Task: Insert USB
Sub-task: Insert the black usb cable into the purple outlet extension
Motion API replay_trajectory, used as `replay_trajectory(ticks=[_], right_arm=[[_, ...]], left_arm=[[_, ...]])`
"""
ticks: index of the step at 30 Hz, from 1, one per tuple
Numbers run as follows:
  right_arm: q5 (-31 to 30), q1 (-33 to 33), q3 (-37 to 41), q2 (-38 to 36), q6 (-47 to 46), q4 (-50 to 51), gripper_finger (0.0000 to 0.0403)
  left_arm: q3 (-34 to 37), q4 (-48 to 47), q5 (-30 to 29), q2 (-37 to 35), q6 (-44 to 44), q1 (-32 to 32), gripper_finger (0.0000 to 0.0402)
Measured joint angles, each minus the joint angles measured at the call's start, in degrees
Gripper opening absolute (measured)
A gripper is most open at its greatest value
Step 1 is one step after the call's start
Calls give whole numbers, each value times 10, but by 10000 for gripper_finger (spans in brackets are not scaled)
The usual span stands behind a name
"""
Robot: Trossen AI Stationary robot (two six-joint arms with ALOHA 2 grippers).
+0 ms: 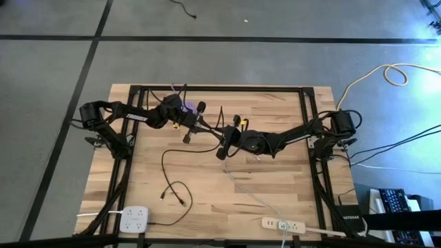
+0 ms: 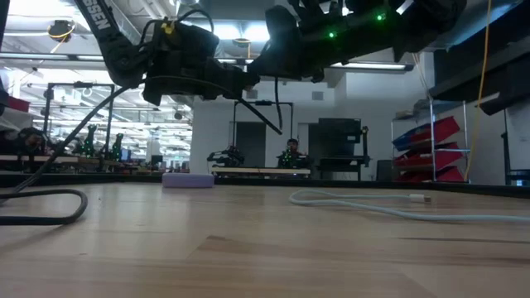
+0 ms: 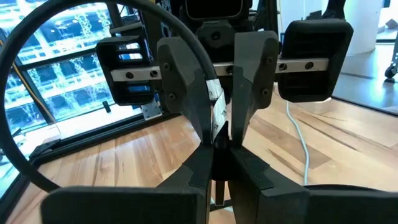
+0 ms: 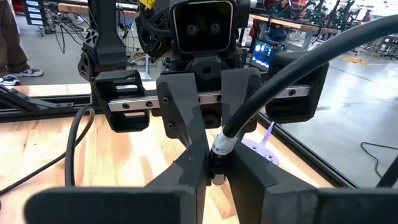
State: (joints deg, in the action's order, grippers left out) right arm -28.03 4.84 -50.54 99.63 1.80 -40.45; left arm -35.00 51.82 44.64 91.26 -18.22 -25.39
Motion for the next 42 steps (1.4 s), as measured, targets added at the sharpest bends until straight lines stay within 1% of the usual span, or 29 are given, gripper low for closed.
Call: replay_trajectory(ticks=[6,16,18,21,25,27,29,31,32,34,35,37,39,40,41,42], right_arm=[[1,0,0,0,5,0,8],[0,0,0,0,28,0,2],[0,0,0,0,28,-1,2],[1,0,1,0,17,1,1],[1,0,1,0,17,1,1],[-5,0,1,0,17,1,1],[-18,0,1,0,25,1,0],[-38,1,1,0,31,9,0],[-52,3,1,-2,32,19,0],[-89,5,1,-4,31,32,0],[-101,8,1,-5,27,38,0],[-109,12,1,-5,14,49,0],[-108,14,1,-5,-10,65,0],[-105,16,1,-5,-21,75,0],[-106,16,1,-5,-28,84,0],[-106,16,1,-4,-29,89,0]], left_arm=[[0,-4,2,0,-1,0,17],[0,-4,2,0,3,0,18],[0,-7,2,0,5,0,27],[0,-14,0,0,6,-3,64],[0,-17,6,0,1,-10,140],[0,-17,23,0,1,-15,182],[0,-20,54,0,-1,-21,222],[0,-37,88,0,-20,-31,254],[0,-46,88,0,-28,-39,264],[0,-51,52,0,-17,-62,276],[0,-51,25,0,12,-76,278],[-6,-74,-23,-9,121,-111,279],[-30,-148,-65,-27,196,-146,280],[-45,-202,-89,-37,206,-161,280],[-60,-265,-120,-43,192,-172,280],[-77,-330,-165,-46,165,-180,280]])
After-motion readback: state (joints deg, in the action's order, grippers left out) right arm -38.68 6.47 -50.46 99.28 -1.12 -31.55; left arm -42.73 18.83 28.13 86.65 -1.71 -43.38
